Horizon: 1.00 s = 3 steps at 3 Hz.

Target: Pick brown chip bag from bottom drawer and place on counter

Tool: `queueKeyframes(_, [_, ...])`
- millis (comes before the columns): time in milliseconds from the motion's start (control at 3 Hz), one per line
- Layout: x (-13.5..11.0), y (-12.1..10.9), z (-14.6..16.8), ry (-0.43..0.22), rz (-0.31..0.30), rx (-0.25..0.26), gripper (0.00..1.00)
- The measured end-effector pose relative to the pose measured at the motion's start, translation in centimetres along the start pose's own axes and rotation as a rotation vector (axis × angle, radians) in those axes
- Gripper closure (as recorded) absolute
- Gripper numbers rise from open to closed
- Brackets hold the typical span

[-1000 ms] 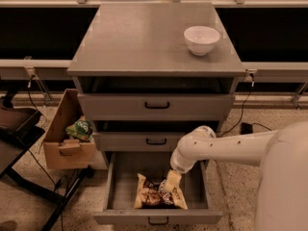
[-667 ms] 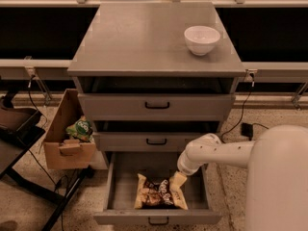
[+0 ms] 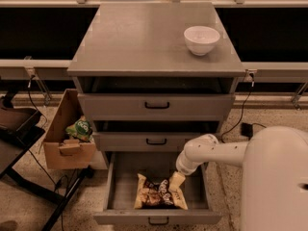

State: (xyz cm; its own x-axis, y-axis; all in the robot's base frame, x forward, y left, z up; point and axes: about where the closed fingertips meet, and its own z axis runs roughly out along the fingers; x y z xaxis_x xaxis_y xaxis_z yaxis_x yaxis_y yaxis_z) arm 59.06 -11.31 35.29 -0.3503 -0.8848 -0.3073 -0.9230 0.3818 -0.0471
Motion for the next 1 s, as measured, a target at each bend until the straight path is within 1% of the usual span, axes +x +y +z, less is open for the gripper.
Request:
queueKeyframes(333, [-1.2,0.2,3.9,-0.039,-0.004,-0.059,0.00])
queueKeyframes(667, [-1.8,1.1,10.3,-0.095,-0.019,-0.125,0.00])
queueKeyframes(1000, [-2.2,2.5,15.1,-0.132,-0.040,-0.184,0.00])
